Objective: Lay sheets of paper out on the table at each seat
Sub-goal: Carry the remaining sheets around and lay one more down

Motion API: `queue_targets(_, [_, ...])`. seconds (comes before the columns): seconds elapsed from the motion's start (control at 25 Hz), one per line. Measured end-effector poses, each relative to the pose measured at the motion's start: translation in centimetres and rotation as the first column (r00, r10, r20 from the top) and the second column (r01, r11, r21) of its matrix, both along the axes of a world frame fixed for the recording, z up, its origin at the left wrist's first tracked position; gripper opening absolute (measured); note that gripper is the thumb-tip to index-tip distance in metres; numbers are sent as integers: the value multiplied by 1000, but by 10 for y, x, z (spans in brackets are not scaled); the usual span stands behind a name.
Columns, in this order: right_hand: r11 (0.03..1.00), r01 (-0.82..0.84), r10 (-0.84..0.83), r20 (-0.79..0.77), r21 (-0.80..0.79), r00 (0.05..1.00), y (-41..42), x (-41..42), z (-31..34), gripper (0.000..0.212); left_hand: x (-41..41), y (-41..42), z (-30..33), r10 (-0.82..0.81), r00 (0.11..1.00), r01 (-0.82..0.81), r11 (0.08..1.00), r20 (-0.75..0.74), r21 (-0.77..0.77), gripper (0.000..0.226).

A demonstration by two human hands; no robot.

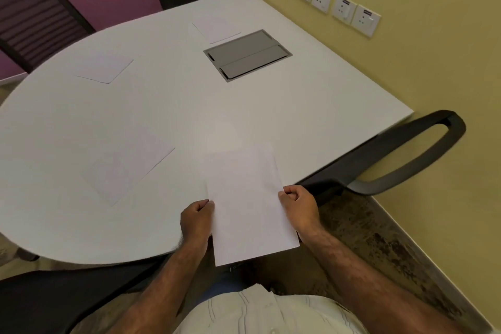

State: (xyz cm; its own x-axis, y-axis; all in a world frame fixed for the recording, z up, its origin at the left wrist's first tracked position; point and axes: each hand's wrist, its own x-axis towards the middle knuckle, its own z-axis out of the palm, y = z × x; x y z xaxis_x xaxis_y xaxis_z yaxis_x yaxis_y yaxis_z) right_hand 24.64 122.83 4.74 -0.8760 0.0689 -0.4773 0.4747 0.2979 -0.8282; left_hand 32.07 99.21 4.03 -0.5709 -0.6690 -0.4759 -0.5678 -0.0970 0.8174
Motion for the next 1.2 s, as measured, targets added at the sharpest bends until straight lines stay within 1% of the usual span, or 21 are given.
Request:
queue_targets(0.12, [1000,4,-4,-11,22,1000,-17,-35,-1,22,-33,-15,-5,-5,1000,5,1000,3,-27,9])
queue_targets(0.24, [998,-13,15,-29,61,999,-33,-63,-2,22,-65,-30,-10,1,1000,-1,1000,3,-24,19])
queue_targets(0.36, [991,-26,31,-35,128,999,-48,-93,-4,22,-96,-44,-14,4,1000,-3,1000,3,-17,21])
queue_targets(0.48, [987,-29,35,-36,157,999,-59,-123,-7,22,-122,-58,-15,-52,999,51,998,-11,-29,20])
queue_targets(0.6, [988,-2,7,-31,157,1000,-68,-155,-6,22,-150,-66,-16,-57,998,57,997,-4,-53,23])
queue_targets(0.8, [991,48,-45,-27,126,999,-76,-224,-6,19,-209,-70,-18,-35,999,35,999,-10,-33,24])
queue_targets(0.92, [991,34,-33,-11,131,999,-75,-273,-9,18,-249,-68,-19,-17,1000,17,1000,15,-14,25])
queue_targets(1.08, [991,43,-43,-3,130,999,-68,-337,-18,16,-307,-63,-25,-41,998,42,999,47,-24,20])
queue_targets(1.2, [988,55,-53,-15,141,998,-60,-377,-30,17,-350,-56,-33,-68,995,71,997,71,-35,21])
